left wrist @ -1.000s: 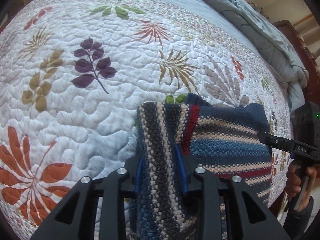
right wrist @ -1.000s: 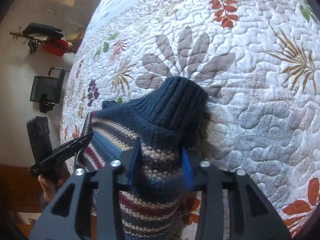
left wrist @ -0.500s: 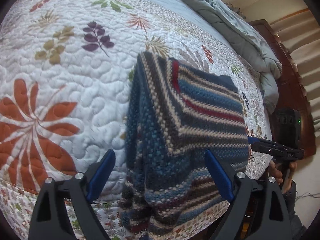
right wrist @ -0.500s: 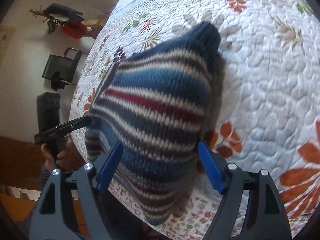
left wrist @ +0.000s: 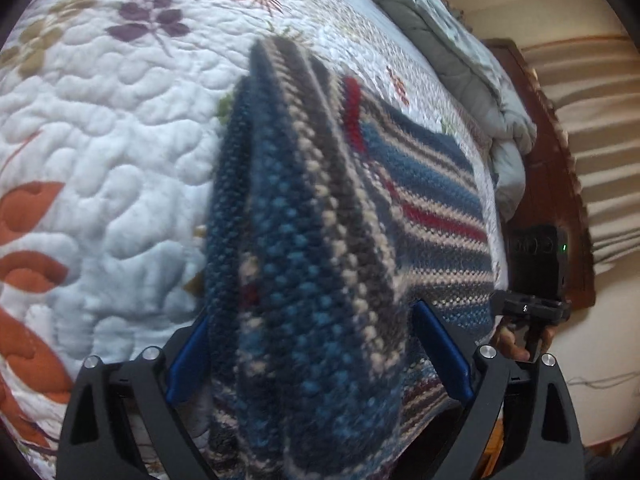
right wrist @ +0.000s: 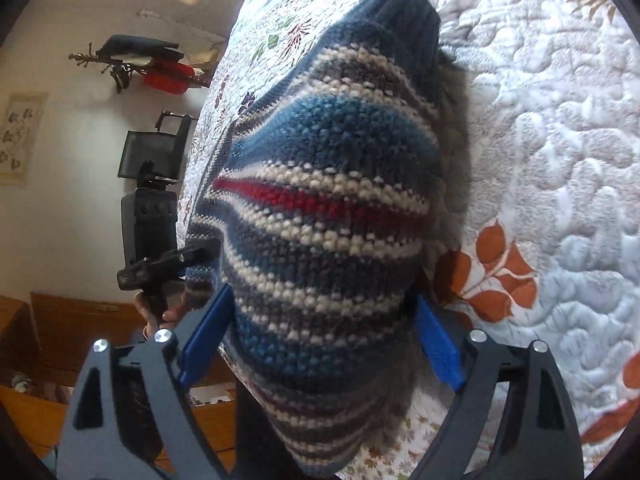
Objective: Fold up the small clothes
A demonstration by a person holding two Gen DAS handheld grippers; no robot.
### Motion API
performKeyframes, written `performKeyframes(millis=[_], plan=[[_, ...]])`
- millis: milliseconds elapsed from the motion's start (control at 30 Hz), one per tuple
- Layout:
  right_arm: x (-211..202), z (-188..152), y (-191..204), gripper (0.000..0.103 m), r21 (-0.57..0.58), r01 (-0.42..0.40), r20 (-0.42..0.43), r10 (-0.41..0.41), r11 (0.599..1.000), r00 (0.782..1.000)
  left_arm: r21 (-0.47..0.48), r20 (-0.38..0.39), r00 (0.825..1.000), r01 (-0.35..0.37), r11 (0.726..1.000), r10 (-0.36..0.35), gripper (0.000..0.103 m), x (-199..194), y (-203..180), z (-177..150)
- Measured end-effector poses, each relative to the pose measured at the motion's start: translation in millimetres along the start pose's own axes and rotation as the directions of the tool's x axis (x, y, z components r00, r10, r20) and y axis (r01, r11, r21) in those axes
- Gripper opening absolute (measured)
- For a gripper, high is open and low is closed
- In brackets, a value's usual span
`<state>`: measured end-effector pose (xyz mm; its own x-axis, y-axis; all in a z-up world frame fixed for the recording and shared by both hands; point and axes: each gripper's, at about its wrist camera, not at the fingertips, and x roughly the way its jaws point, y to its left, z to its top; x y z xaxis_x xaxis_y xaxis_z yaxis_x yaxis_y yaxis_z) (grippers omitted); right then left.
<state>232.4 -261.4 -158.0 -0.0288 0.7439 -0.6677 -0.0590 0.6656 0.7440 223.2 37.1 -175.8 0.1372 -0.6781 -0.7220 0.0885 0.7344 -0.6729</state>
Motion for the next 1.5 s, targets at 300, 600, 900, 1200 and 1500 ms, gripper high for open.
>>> performKeyframes(millis=[300, 600, 900, 1200, 1500], plan=[[12, 3, -4, 0.074, 0.011, -0.026, 0.000, 0.026, 1.000, 1.000, -0.008, -0.030, 1.000, -0.001, 1.000, 0.001, 0.052, 6, -8, 1], [-36, -10, 3, 0.056, -0.032, -0.033, 0.082, 0.035, 0.999, 0.996, 0.031, 0.013, 0.998, 0.066, 0.997, -0.066, 0.046, -6, -50, -6], [-140, -12, -34, 0.055, -0.045, 0.056, 0.214, -0.045, 0.997, 0.976, 0.111, 0.038, 0.989, 0.135, 0.985, -0.140, 0.046, 52, -140, 24], [-166, 43, -119, 0.055, 0.038, 0.100, 0.248, -0.106, 0.994, 0.963, 0.053, 0.044, 0.995, 0.087, 0.995, -0.089, 0.047, 131, -158, 64], [-169, 8, -154, 0.078, 0.026, -0.025, 0.291, 0.016, 0.999, 0.957, 0.024, 0.044, 0.998, 0.042, 0.999, -0.043, 0.063, 129, -137, 47]])
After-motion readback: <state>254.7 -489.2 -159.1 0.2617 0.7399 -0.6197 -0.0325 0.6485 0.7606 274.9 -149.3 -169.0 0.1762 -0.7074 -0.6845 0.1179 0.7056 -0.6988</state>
